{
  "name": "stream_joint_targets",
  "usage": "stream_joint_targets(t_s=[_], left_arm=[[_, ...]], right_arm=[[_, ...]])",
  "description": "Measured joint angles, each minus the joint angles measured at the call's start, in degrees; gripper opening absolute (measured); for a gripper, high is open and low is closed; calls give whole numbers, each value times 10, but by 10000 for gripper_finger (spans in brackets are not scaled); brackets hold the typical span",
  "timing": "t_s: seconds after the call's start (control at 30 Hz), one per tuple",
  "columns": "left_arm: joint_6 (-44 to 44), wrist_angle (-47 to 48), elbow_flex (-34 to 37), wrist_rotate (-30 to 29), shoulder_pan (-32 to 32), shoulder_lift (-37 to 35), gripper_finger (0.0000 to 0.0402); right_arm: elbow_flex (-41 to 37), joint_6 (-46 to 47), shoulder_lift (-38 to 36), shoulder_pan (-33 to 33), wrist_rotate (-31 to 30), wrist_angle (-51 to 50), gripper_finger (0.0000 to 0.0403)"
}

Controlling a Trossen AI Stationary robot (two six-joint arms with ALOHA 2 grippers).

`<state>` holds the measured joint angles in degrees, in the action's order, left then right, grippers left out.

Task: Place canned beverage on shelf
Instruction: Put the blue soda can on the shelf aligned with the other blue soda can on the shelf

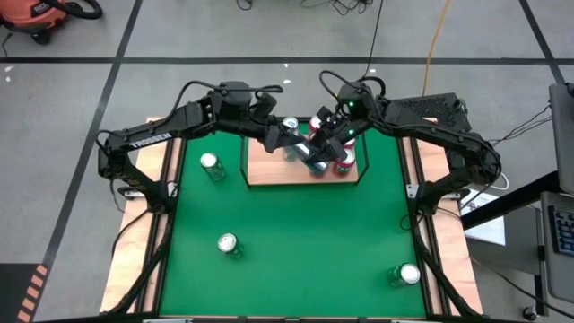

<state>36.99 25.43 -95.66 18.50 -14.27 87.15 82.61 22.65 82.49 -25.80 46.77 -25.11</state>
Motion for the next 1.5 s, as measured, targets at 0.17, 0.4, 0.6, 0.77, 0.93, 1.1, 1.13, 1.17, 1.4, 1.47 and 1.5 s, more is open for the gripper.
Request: stream_joint_targets(t_s=[0.17,0.4,0.6,0.77,0.93,1.1,1.13,1.17,1.4,1.47,1.5], left_arm=[[-5,-11,0,-38,14,0,226],[-14,-28,0,-52,20,0,225],[0,-19,0,-87,34,-1,225],[32,11,0,-139,50,-3,225],[65,20,-1,-180,61,-3,225],[92,49,-1,-249,75,-3,225],[92,40,-1,-263,79,-3,225],[91,27,-1,-278,85,-3,225],[84,19,-11,-347,103,-2,225],[77,16,-22,-372,105,11,225],[77,22,-29,-381,106,15,225]], right_arm=[[0,-9,-14,-15,21,-23,375],[0,-51,-22,-32,53,-92,386],[0,-73,-23,-41,62,-109,397],[-1,-102,-40,-60,36,-135,399],[-1,-176,-62,-85,-38,-222,399],[-1,-255,-88,-105,-133,-298,399],[-1,-262,-92,-109,-142,-308,399],[-1,-263,-95,-113,-146,-314,398],[-1,-253,-131,-137,-138,-318,398],[-1,-253,-139,-145,-138,-318,398],[-1,-253,-142,-149,-138,-318,398]])
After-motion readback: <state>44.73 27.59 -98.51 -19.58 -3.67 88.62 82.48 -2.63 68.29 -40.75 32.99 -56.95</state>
